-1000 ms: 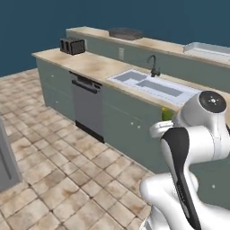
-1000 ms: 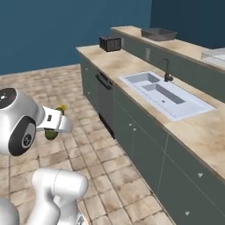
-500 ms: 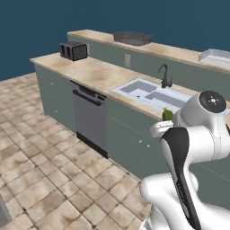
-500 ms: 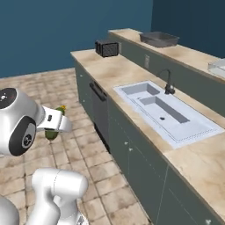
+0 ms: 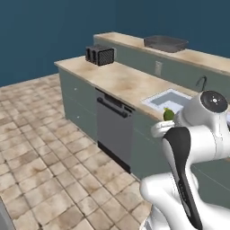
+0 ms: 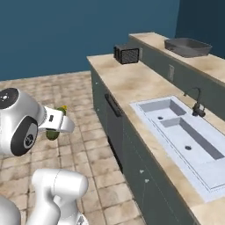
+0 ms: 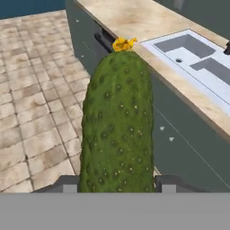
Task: Place the cold items (lemon and cucumber) from the fridge in one tupperware on the dining counter. Place the warm items (kebab skewer and hot dog) in the stove area in another tupperware.
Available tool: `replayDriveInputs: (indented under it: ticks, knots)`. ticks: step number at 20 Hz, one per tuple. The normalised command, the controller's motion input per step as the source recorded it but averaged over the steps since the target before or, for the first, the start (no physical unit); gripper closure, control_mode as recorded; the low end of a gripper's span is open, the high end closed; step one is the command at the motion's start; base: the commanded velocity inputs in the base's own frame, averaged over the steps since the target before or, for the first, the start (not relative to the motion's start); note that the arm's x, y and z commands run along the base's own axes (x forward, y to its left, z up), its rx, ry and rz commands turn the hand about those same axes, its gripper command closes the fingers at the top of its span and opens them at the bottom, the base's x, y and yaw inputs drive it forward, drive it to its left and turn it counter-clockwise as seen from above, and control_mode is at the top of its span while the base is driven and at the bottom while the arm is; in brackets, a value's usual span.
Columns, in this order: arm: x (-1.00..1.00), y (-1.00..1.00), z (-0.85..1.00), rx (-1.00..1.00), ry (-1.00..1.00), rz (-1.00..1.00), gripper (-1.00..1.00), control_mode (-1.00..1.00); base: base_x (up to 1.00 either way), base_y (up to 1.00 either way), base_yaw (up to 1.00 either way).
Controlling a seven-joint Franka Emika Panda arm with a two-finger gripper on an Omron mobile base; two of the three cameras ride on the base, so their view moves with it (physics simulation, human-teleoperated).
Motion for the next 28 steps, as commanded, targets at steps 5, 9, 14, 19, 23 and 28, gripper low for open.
replayDriveInputs:
  ticks: [5,9,14,19,23,28]
  knots:
    - [0.00,0.00,0.00,0.00,0.00,0.00,1.00,1.00,0.90,0.00,0.50]
    - [0.00,0.00,0.00,0.00,0.00,0.00,1.00,1.00,0.97,0.00,0.51]
    - [0.00,0.00,0.00,0.00,0.00,0.00,1.00,1.00,1.00,0.00,0.41]
    - [0.00,0.00,0.00,0.00,0.00,0.00,1.00,1.00,0.91,0.00,0.09]
    - [0.00,0.00,0.00,0.00,0.00,0.00,1.00,1.00,0.95,0.11,0.00]
    - [0.00,0.00,0.00,0.00,0.00,0.00,1.00,1.00,0.97,0.28,-0.02]
